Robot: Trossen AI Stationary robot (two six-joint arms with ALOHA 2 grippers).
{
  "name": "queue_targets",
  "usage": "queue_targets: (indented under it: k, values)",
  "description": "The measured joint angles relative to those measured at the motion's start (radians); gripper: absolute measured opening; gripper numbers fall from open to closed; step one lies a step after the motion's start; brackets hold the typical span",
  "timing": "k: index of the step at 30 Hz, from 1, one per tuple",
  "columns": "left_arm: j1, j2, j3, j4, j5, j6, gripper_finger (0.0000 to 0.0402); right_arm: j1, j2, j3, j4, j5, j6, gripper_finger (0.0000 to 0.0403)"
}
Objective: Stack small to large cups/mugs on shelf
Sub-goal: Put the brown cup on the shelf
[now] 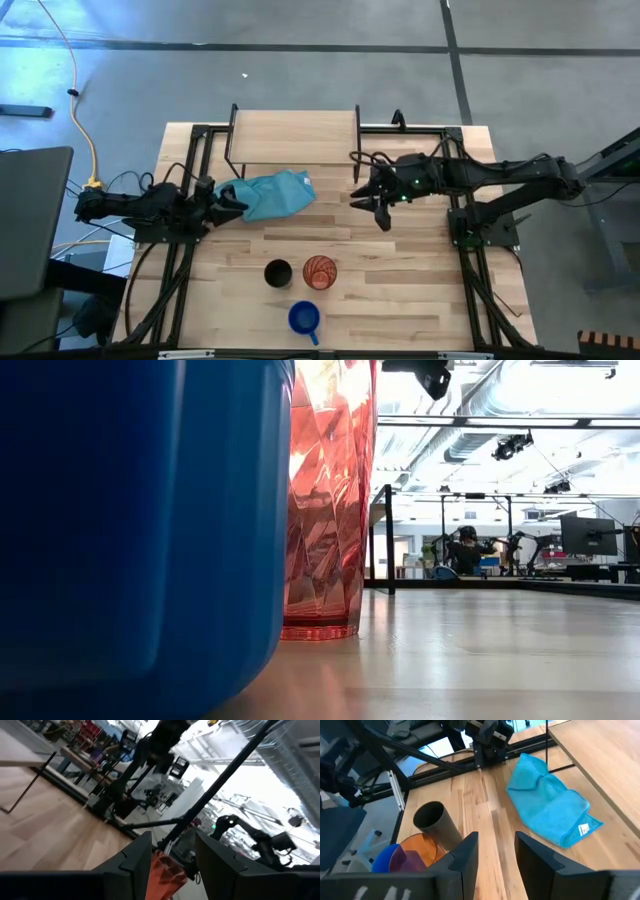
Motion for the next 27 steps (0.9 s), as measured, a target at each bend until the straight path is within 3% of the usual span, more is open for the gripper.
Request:
queue_targets:
  k: [11,22,27]
  values:
    - [0.0,0.0,0.0,-0.132,0.0,0.009,0.0138,0.01,0.026,0.002,-0.006,-0.055,0.119,0.0119]
    - [0.0,0.014,0.0,-0.192,0.0,0.064,0.0138,0.099,0.221,0.002,0.042,-0.202,0.2,0.0119]
    - [0.0,0.014,0.0,-0.192,0.0,0.064,0.0138,0.144,0.283,0.002,0.111,-0.215,0.228,0.0119]
